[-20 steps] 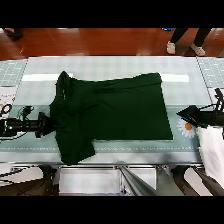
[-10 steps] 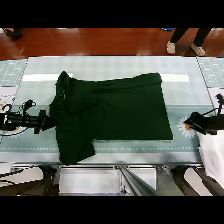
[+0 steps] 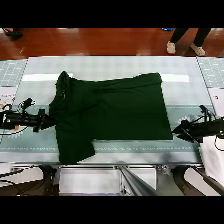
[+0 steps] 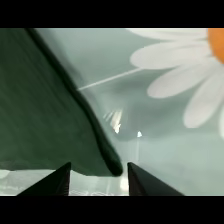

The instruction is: Fold the shirts.

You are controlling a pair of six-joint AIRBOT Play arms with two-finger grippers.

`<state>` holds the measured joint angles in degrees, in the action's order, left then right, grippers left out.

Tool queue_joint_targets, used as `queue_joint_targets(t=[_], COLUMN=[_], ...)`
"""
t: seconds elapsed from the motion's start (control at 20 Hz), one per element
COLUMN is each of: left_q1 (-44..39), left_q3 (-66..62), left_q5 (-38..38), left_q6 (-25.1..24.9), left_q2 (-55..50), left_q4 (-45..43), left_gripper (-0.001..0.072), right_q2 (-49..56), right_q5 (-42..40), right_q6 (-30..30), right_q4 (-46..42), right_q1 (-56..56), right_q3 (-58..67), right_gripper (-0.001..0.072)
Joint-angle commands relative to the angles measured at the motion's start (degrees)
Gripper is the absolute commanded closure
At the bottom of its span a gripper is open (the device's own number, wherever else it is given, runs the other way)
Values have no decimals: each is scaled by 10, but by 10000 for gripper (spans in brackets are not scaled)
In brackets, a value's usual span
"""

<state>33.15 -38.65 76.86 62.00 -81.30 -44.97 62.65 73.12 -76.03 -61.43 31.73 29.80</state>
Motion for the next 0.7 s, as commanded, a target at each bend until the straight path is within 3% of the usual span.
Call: queue_joint_targets(t=[0.0, 0.35, 0.4, 0.45, 0.5, 0.65], left_q1=[-1, -19, -24, -27, -28, -27], left_q3=[-1, -1, -1, -2, -4, -38], left_q5=[-6, -40, -44, -45, -42, -23], left_q6=[0, 0, 0, 0, 0, 0], left_q2=[0, 0, 0, 0, 2, 25], left_q4=[0, 9, 16, 25, 36, 77], left_gripper=[689, 689, 689, 689, 689, 689], right_q2=[56, 122, 122, 122, 121, 102], right_q5=[-1, -47, -57, -63, -55, 8], right_q6=[42, 97, 101, 114, 128, 122], right_q4=[63, 157, 159, 163, 165, 158], right_q1=[-1, -22, -44, -67, -85, -96], right_q3=[-3, -2, -2, 1, 14, 93], right_gripper=[306, 338, 458, 645, 691, 692])
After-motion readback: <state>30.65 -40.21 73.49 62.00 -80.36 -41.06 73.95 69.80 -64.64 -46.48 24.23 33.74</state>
